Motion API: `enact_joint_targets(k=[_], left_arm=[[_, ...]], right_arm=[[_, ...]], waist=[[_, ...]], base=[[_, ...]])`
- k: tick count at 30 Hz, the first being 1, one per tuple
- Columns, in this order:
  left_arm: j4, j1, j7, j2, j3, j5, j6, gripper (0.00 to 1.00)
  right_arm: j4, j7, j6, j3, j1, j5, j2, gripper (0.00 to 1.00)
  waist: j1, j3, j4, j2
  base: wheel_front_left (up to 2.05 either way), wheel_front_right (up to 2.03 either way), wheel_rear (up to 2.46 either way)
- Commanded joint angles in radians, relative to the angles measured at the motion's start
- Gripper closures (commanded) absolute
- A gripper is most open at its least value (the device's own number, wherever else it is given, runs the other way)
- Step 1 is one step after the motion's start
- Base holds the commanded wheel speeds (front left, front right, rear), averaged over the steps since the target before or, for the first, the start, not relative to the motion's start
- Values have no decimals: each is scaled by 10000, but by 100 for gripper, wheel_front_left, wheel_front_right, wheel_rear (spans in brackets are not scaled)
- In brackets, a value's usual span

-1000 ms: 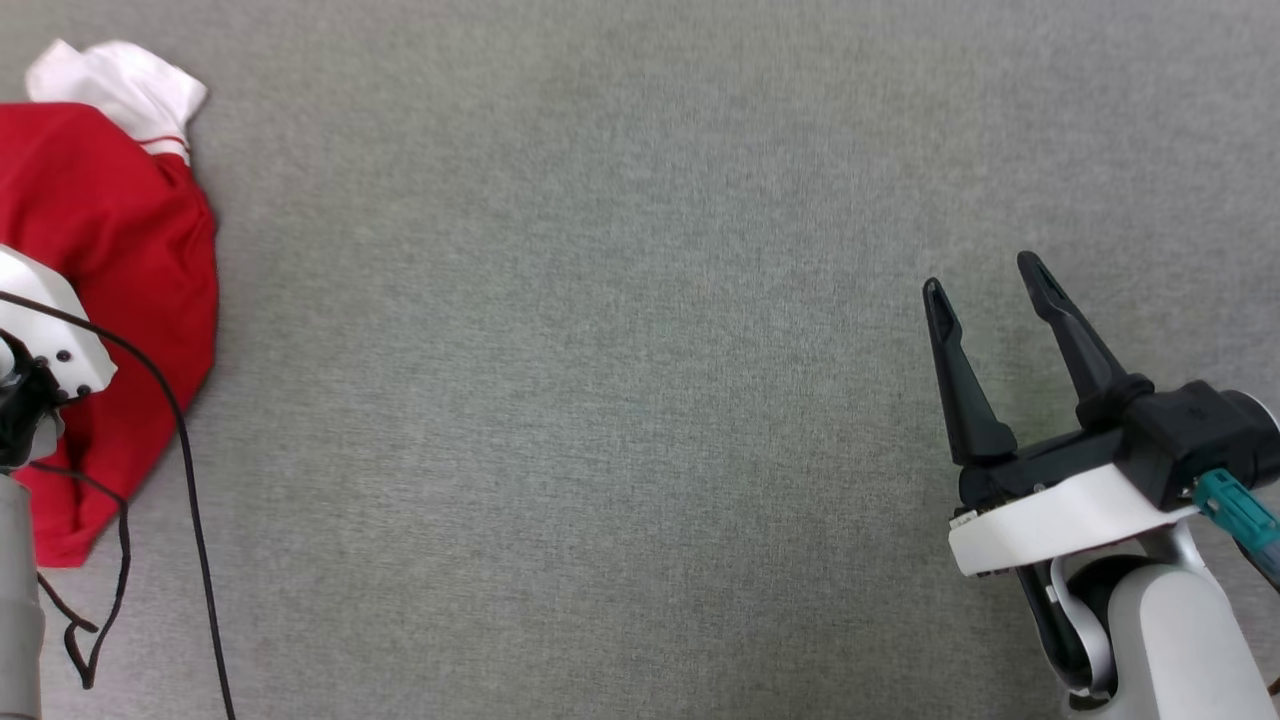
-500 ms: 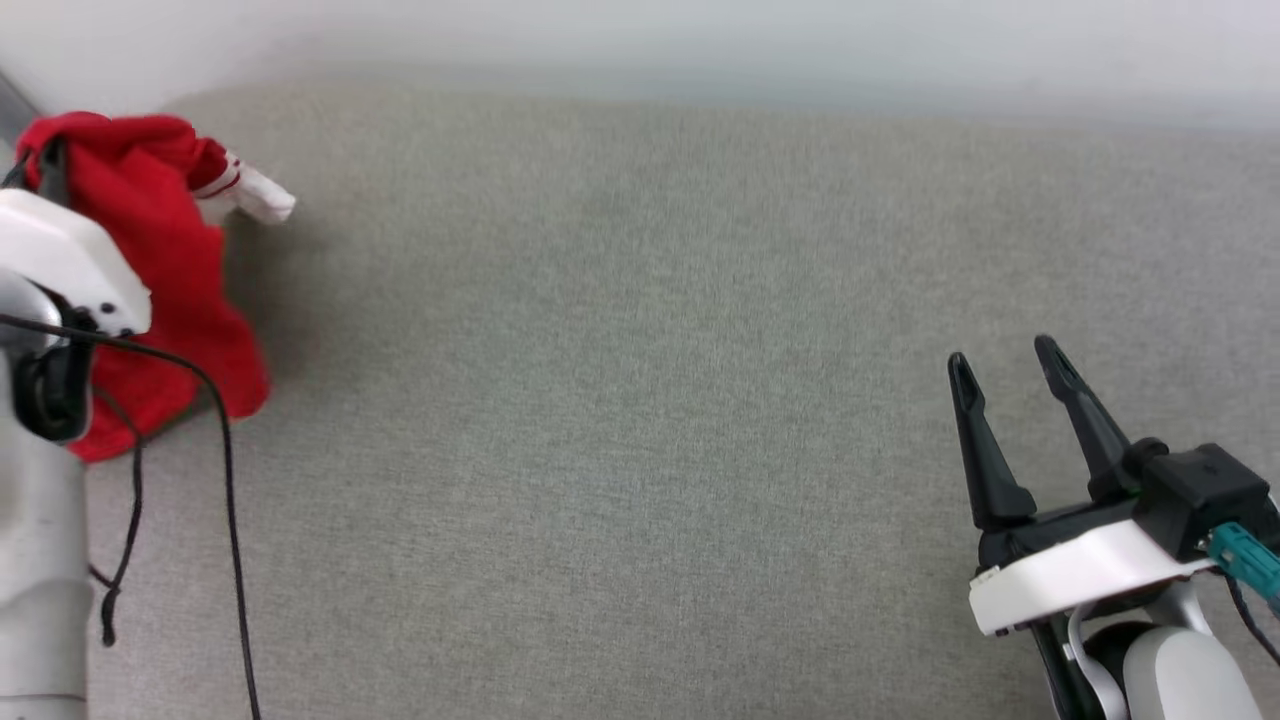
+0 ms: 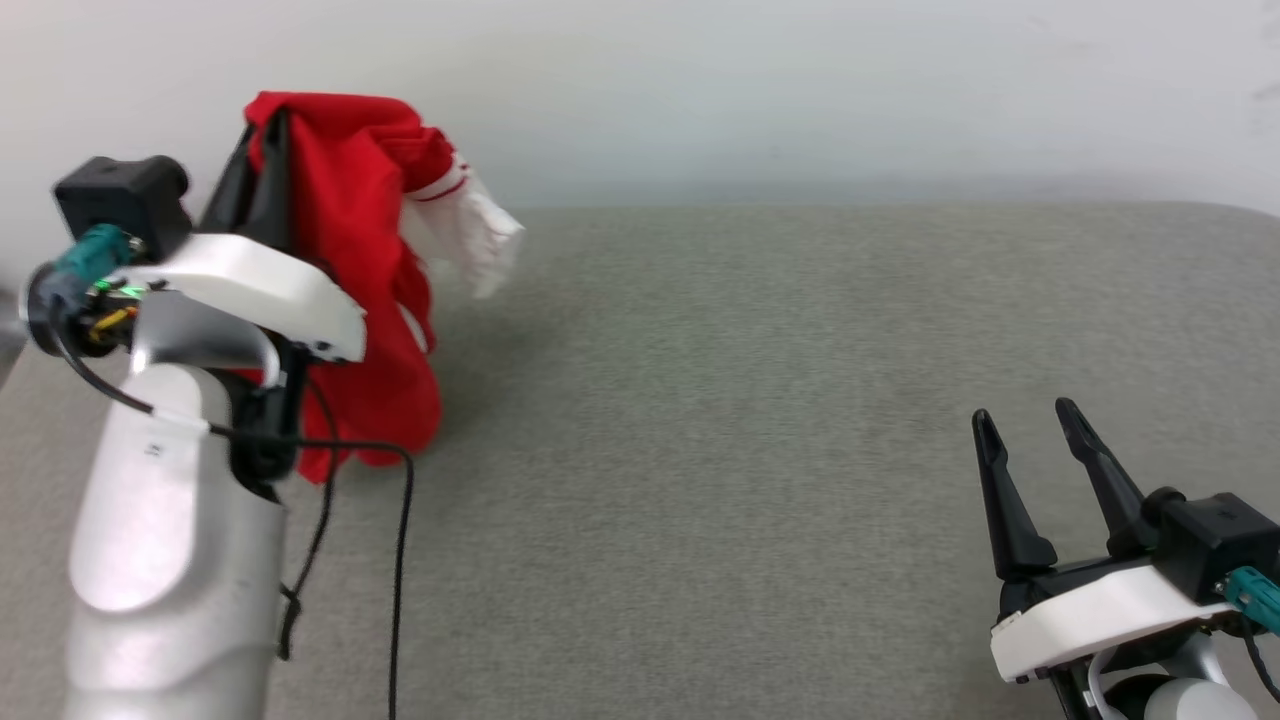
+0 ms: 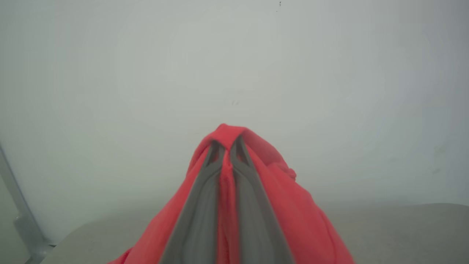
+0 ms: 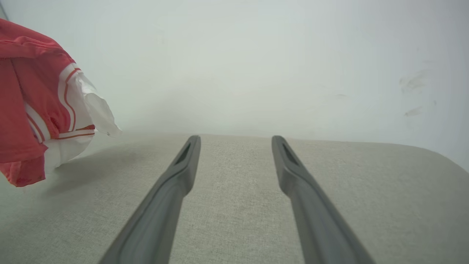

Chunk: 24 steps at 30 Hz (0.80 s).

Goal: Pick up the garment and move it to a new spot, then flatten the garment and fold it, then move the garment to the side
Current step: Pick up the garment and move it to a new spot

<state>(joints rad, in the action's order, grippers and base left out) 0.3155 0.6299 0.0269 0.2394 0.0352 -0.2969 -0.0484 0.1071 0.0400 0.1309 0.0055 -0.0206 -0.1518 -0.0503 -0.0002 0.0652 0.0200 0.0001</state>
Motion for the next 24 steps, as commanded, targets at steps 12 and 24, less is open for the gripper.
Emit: enact_joint_targets(k=[12, 24], left_arm=[[-2370, -1313, 290, -1506, 1631, -353, -166, 100], [-2134, -2447, 597, -1869, 3922, -889, -63, 100]], right_arm=[[263, -142, -3, -312, 199, -149, 6, 0], [249, 163, -3, -323, -289, -316, 5, 0]], waist=[[2, 266, -1610, -1], [2, 1605, -1813, -1]], base=[[0, 0, 0], [0, 0, 0]])
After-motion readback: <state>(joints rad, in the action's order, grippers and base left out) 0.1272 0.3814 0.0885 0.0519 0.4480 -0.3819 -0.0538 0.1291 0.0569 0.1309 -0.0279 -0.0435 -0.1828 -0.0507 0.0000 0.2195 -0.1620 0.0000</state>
